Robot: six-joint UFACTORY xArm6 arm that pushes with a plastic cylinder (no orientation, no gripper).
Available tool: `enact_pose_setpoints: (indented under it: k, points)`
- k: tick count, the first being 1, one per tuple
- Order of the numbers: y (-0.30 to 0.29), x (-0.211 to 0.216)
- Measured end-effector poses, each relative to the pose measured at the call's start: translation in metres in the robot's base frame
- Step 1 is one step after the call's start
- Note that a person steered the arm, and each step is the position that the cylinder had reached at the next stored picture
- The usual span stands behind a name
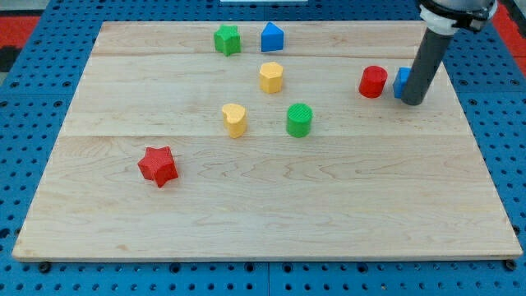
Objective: Move the arm away from the blue cube
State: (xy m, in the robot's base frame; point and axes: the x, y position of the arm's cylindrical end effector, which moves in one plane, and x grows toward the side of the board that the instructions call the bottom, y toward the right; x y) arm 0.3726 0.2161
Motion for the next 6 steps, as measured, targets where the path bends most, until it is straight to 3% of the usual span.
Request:
enact_pose_setpoints:
  k: [1,3,4,6]
  points:
    - [0.005,-0.025]
    - [0.074,-0.063]
    - [0.065,-0.086]
    - [0.077,-0.021]
